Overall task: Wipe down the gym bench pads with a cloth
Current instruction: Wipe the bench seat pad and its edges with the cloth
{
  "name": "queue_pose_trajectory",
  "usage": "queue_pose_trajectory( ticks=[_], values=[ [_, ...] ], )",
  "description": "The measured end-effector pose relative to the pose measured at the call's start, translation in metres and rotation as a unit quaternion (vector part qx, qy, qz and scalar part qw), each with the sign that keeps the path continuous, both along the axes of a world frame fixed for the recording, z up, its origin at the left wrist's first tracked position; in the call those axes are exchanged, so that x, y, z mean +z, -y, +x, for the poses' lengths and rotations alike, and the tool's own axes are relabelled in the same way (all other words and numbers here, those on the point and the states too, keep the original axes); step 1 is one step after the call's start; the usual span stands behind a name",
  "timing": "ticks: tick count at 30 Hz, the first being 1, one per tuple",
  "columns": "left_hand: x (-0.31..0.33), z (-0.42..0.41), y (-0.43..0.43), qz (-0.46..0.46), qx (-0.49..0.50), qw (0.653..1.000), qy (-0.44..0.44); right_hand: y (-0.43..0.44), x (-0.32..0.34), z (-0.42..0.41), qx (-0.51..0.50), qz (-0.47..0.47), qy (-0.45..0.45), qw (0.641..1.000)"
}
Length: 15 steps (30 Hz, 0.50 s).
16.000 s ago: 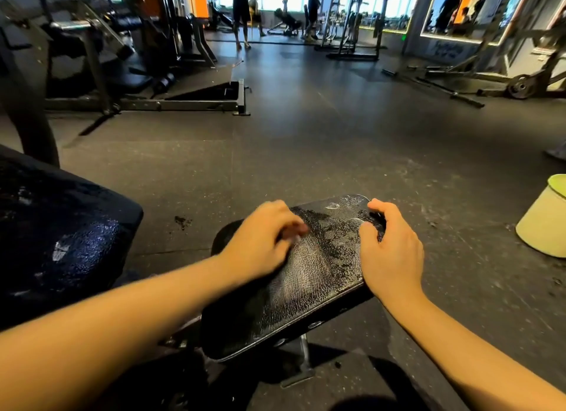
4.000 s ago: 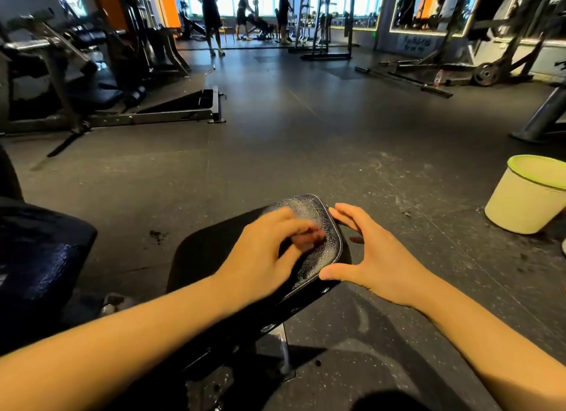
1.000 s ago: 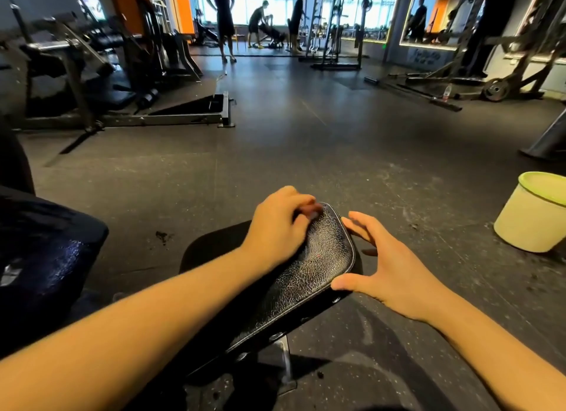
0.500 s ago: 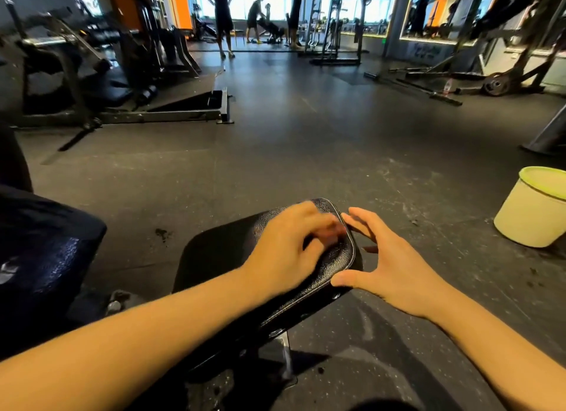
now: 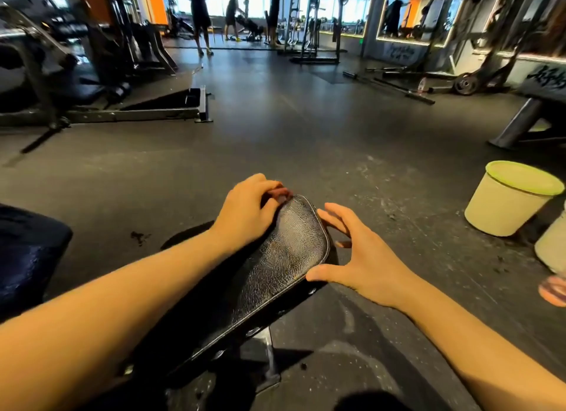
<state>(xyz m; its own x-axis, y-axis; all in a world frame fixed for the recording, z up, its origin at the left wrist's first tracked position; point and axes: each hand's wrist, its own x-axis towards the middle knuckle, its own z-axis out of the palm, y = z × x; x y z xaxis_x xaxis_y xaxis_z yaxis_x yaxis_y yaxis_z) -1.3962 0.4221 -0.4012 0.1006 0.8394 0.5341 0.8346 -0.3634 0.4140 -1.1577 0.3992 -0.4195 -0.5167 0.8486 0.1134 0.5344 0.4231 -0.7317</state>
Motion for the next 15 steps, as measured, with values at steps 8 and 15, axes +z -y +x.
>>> queue_pose_trajectory(
  ticks=[8,15],
  values=[
    [-0.003,0.020,0.057,-0.009,-0.177,0.984,-0.012,-0.008,-0.005,0.002,0.005,0.014,0.004,1.000],
    [0.002,0.022,-0.013,0.016,-0.015,1.000,0.001,-0.004,-0.001,0.002,0.008,0.020,0.013,1.000]
  ],
)
